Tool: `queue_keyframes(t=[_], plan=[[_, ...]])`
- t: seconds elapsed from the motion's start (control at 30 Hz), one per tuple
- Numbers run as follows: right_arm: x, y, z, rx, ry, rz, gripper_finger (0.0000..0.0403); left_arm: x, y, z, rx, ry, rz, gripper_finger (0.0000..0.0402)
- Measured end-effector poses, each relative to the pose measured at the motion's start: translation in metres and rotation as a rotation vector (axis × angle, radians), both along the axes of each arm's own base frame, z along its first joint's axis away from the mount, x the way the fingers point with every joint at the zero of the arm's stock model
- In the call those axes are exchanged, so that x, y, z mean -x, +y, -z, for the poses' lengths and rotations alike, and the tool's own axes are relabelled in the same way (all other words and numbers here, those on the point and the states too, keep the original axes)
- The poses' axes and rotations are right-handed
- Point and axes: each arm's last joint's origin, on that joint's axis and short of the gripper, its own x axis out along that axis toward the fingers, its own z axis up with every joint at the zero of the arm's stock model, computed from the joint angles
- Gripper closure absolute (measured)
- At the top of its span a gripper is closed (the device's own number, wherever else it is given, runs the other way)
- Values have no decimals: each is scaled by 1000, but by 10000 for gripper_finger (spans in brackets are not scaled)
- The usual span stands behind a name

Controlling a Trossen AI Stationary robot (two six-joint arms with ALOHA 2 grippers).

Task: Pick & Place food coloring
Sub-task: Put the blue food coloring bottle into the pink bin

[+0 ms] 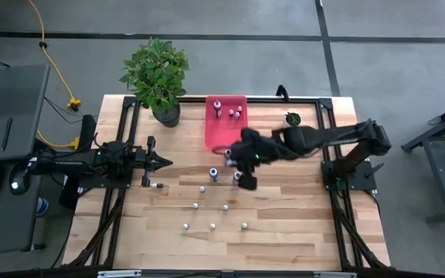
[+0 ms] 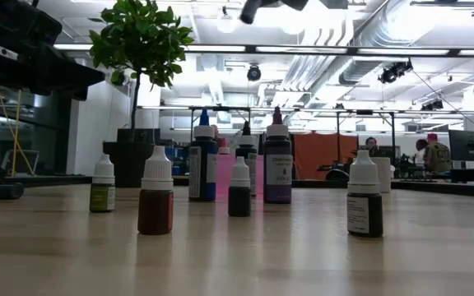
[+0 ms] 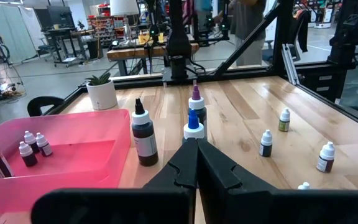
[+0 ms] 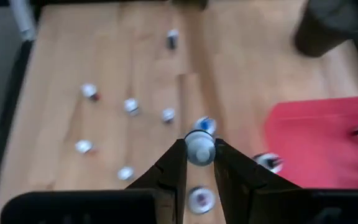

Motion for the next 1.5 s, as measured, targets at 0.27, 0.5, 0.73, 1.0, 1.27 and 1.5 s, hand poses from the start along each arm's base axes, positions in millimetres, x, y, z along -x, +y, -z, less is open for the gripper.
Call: queue_keyframes(t=[0.27, 0.5, 0.73, 1.0, 1.27, 1.5], plan=[[-28, -53, -19, 77, -14, 97, 341, 0, 0, 0, 0, 0, 0, 401], [-46, -103, -10, 75, 57, 217, 341, 0, 0, 0, 0, 0, 0, 401], [-48, -160, 22, -5, 137, 376, 341, 0, 0, 0, 0, 0, 0, 401], [-30, -206, 58, -83, 217, 513, 341, 0, 0, 0, 0, 0, 0, 401], [-14, -233, 101, -154, 267, 554, 341, 0, 0, 0, 0, 0, 0, 401], [-8, -235, 130, -158, 300, 514, 341, 0, 0, 0, 0, 0, 0, 401]])
